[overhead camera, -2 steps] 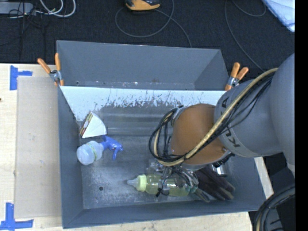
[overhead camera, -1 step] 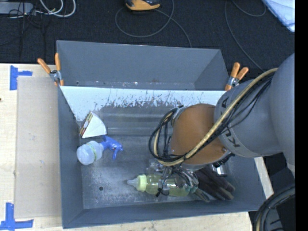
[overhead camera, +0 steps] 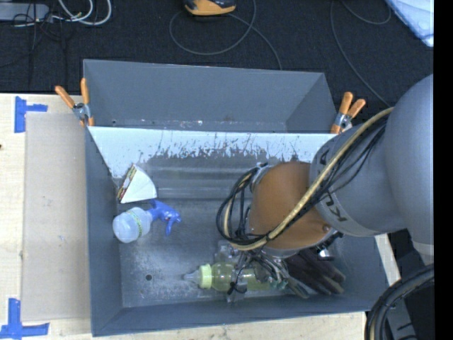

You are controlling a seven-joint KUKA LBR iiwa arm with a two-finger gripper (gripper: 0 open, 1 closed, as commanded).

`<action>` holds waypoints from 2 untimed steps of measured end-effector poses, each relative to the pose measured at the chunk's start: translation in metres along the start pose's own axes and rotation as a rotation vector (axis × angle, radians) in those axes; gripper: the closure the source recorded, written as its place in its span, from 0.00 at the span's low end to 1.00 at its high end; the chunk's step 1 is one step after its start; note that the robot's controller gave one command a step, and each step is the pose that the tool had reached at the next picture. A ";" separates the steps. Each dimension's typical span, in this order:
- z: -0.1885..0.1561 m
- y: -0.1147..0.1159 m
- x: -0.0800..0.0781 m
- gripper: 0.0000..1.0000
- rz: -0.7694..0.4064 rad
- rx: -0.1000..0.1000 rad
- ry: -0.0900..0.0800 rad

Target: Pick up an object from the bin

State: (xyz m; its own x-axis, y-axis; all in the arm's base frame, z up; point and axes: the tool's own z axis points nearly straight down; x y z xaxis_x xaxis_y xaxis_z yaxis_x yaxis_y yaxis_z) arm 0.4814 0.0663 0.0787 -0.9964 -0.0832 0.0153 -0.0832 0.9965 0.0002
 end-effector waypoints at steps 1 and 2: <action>0.007 0.012 0.003 1.00 0.045 0.000 -0.008; -0.052 0.014 0.007 1.00 0.049 0.001 0.006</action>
Offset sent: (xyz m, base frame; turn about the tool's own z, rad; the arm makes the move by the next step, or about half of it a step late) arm -0.0050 0.0158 0.1559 0.0544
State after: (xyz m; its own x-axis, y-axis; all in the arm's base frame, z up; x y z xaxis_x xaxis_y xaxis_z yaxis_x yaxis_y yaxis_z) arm 0.4740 0.0796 0.1305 -0.9992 -0.0339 0.0215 -0.0339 0.9994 -0.0015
